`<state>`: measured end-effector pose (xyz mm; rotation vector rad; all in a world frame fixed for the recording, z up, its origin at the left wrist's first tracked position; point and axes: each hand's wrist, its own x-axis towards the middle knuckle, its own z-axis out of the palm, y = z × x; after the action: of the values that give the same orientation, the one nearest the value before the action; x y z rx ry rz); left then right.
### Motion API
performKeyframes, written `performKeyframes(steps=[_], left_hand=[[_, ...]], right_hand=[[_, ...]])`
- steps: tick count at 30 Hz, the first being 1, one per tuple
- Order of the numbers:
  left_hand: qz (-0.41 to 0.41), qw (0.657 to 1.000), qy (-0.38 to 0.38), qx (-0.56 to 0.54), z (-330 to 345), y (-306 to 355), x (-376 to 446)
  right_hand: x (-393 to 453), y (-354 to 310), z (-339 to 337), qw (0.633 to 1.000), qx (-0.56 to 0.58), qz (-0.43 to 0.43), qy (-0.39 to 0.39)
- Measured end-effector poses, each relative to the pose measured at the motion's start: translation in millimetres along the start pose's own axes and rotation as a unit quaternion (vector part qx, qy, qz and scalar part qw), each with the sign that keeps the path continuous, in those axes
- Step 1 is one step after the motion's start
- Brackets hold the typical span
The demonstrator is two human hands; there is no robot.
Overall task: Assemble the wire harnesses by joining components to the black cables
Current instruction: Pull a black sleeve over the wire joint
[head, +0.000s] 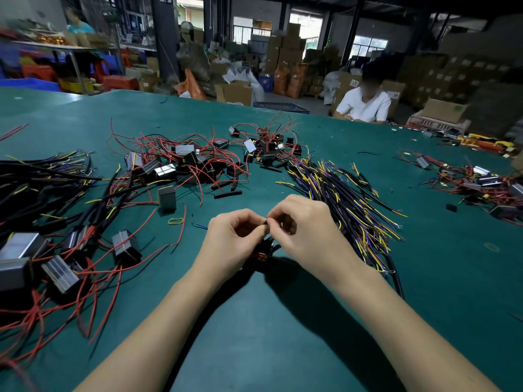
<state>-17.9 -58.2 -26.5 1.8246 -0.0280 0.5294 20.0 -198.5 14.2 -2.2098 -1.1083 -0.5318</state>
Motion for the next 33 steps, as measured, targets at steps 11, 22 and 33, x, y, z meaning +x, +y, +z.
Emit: performKeyframes(steps=[11,22,33], left_hand=[[0.100,0.994,0.001,0.038,-1.6,7.0,-5.8],[0.093,0.993,0.006,0.079,-1.4,6.9,-2.0],[0.112,0.982,-0.005,0.150,0.5,9.9,2.4]], right_hand=[[1.9,-3.2,-1.2,1.000,-0.011,0.002,0.012],[-3.7,-3.0,7.9,0.997,-0.062,-0.019,0.030],[-7.0,8.1,15.9,0.997,-0.009,0.027,0.068]])
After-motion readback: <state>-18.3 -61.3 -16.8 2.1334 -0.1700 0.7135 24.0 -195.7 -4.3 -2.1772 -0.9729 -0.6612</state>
